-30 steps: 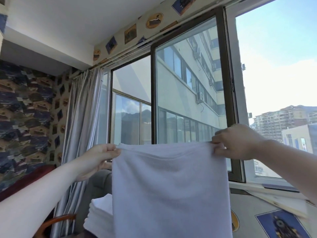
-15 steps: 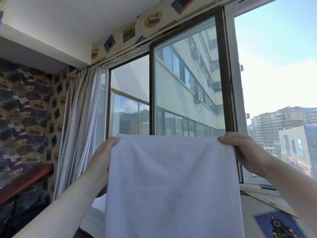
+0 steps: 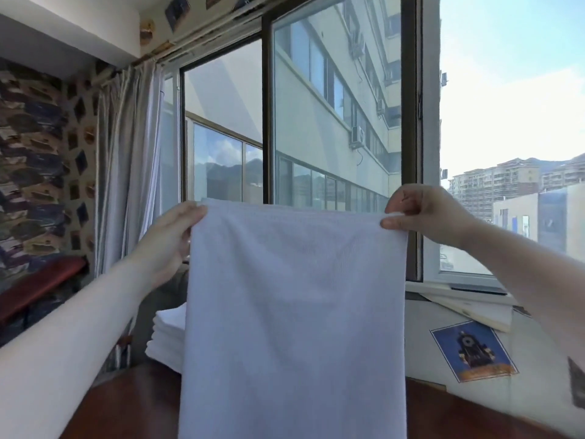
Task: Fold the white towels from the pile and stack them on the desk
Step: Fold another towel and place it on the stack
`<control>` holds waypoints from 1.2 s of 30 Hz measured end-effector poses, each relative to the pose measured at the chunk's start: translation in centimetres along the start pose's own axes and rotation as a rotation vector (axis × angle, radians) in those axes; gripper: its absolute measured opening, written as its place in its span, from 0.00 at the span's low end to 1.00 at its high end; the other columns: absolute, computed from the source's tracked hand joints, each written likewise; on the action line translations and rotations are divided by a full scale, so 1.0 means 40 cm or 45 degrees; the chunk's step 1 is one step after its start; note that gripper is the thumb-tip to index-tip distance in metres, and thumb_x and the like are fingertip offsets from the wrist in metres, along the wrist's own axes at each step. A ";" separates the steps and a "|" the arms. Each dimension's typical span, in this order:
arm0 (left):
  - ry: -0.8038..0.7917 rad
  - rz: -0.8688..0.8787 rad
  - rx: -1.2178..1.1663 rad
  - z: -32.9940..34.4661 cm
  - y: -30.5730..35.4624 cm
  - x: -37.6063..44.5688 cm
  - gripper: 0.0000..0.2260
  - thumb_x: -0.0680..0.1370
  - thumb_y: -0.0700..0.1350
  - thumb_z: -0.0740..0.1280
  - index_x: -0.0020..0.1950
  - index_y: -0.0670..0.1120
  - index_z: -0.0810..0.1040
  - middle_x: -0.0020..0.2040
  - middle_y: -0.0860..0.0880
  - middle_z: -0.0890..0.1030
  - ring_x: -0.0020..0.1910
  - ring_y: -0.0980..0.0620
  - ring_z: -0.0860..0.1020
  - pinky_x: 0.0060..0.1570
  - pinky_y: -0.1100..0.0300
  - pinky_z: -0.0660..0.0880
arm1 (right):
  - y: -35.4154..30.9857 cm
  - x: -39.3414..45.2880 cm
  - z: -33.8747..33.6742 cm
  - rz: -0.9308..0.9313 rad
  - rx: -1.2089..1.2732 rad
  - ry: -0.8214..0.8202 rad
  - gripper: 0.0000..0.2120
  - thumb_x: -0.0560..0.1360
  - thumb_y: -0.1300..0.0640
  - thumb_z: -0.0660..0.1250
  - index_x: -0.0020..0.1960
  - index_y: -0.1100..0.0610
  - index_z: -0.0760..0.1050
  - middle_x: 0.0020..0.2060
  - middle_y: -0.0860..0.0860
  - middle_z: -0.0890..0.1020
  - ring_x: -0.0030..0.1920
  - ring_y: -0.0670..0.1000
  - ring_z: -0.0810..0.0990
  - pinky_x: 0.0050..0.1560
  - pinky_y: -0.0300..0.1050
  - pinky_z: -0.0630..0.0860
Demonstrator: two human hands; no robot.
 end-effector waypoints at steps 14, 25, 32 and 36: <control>-0.217 -0.287 -0.266 0.104 -0.063 -0.104 0.15 0.74 0.47 0.64 0.55 0.42 0.82 0.47 0.44 0.84 0.42 0.48 0.84 0.39 0.56 0.82 | 0.091 -0.049 -0.006 0.066 0.278 0.183 0.08 0.77 0.67 0.67 0.45 0.55 0.75 0.38 0.51 0.81 0.38 0.46 0.75 0.42 0.39 0.70; -0.238 -0.251 -0.701 0.325 -0.055 -0.069 0.15 0.75 0.52 0.65 0.56 0.46 0.82 0.52 0.47 0.85 0.47 0.51 0.84 0.47 0.55 0.80 | 0.087 0.112 -0.190 0.277 0.561 0.607 0.08 0.76 0.61 0.69 0.52 0.50 0.75 0.55 0.56 0.80 0.51 0.55 0.78 0.55 0.52 0.76; 0.307 -0.530 -0.646 0.020 -0.518 -0.306 0.23 0.73 0.53 0.68 0.66 0.44 0.77 0.54 0.46 0.82 0.48 0.50 0.81 0.46 0.57 0.79 | 0.169 0.101 0.222 0.403 0.484 -0.102 0.12 0.75 0.66 0.71 0.51 0.53 0.72 0.37 0.49 0.75 0.38 0.48 0.76 0.40 0.42 0.72; 0.664 -0.720 -0.429 -0.148 -0.785 -0.522 0.07 0.76 0.46 0.69 0.52 0.44 0.80 0.55 0.42 0.81 0.46 0.48 0.81 0.40 0.57 0.79 | 0.379 -0.065 0.578 0.648 0.343 -0.317 0.12 0.74 0.69 0.70 0.47 0.55 0.72 0.38 0.50 0.73 0.41 0.52 0.72 0.45 0.47 0.69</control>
Point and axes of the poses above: each hand's wrist, its own x-axis towards the middle knuckle, its own z-axis out of the palm, y = z × x, the point moved 9 cm from there along x, towards the middle knuckle
